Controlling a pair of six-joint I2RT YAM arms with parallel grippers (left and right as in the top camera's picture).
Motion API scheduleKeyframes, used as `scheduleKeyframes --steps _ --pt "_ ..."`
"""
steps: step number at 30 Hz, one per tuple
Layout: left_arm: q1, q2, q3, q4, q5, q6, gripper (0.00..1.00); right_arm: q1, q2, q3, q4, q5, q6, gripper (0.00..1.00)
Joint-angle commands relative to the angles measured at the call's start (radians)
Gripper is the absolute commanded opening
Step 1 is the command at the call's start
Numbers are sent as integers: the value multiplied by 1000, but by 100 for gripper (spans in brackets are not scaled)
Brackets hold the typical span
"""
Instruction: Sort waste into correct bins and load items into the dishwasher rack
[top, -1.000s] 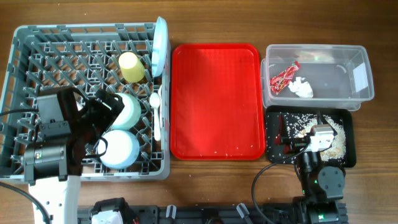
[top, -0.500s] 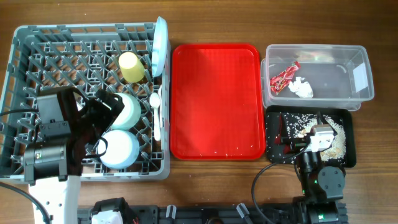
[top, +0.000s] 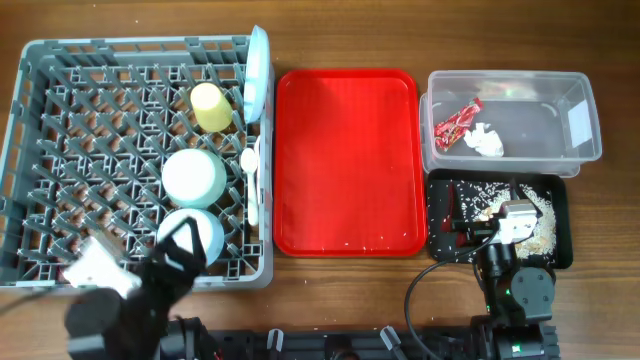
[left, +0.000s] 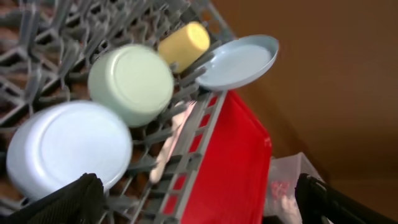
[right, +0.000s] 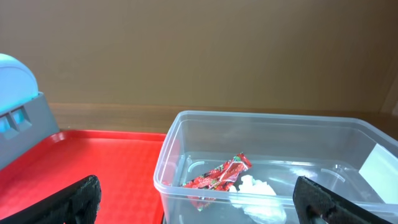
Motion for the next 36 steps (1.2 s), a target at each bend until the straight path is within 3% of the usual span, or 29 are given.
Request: scheduleKeyframes --steps 1,4,13,16,22,27,36 --pt "-5 -137 -151 13 -6 -8 100 3 -11 -1 5 -20 -13 100" --pt "-5 -203 -264 149 -5 -8 100 3 -11 -1 5 -20 -13 100" --pt "-5 -216 -581 956 -6 -6 100 3 -11 -1 5 -20 -13 100" --pt "-5 -217 -665 1089 -6 -6 100 3 -11 -1 5 -20 -14 100" --pt "-54 -217 -747 1088 -103 2 100 3 -11 -1 5 -20 -13 100" --pt "-84 -217 -753 988 -186 58 100 3 -11 -1 5 -20 -14 100" --pt "-84 -217 -753 973 -150 685 100 3 -11 -1 5 -20 -13 100"
